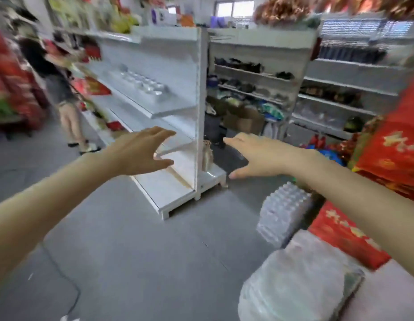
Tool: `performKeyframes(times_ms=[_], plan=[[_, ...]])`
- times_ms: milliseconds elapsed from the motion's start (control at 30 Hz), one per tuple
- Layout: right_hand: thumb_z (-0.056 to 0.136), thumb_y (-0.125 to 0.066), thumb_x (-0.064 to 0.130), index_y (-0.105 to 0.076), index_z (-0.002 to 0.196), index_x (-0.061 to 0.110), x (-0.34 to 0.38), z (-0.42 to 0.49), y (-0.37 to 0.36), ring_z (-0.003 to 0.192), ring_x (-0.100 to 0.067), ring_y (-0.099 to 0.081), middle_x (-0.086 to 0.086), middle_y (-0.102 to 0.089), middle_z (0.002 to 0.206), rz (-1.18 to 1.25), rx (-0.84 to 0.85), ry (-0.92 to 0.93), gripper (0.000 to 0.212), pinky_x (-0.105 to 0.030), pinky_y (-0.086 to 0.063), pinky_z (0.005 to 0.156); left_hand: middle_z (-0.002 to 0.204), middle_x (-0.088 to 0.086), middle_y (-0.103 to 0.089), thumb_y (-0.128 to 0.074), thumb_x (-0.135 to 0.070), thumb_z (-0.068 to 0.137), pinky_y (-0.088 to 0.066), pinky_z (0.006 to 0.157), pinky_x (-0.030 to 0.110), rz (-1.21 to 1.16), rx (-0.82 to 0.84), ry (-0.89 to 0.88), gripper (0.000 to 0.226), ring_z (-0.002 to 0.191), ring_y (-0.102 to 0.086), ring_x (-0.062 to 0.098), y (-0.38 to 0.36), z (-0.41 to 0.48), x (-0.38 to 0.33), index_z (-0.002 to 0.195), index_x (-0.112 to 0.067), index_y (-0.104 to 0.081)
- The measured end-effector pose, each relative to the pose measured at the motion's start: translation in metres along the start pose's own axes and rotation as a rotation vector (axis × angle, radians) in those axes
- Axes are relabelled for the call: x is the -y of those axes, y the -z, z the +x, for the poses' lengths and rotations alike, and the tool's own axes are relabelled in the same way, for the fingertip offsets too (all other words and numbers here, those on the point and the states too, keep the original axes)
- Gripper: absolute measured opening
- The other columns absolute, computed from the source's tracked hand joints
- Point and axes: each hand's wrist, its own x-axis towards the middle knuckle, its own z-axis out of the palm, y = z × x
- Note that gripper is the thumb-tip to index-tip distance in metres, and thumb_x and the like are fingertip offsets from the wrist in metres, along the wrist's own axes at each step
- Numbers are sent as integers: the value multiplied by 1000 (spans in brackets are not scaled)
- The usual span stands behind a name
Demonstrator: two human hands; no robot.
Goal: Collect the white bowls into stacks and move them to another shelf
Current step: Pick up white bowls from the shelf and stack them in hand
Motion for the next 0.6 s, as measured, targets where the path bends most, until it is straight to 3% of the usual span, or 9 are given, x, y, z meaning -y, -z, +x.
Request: performKeyframes(times_ms=[200,333,433,600], plan=[[84,-64,53,-11,153,21,-19,152,28,136,-24,-37,-3,-33,154,18,-42,150,92,-37,-36,108,149,0,-40,-55,-51,90,-39,96,37,138,-17,143,73,129,-46,24,10,59,92,150,-23,-25],[84,-63,53,-9,153,27,-50,233,41,140,-18,-31,4,-27,156,44,-16,192,91,-33,-29,112,149,-1,-41,-55,-52,89,-28,110,43,203,-6,173,73,135,-39,27,1,110,147,150,-25,-26],[80,-63,62,-10,153,31,-67,311,46,134,-22,-37,-1,-36,150,6,15,216,95,-41,-36,109,149,-3,-41,-56,-53,88,-33,108,35,175,-8,206,73,136,-39,21,-18,132,187,149,-26,-29],[82,-59,64,-3,154,21,-54,430,44,143,-26,-24,-6,-19,158,-51,79,216,100,-43,-28,115,151,-3,-38,-59,-53,87,-33,111,36,168,2,245,74,135,-41,20,-40,158,269,149,-24,-30]])
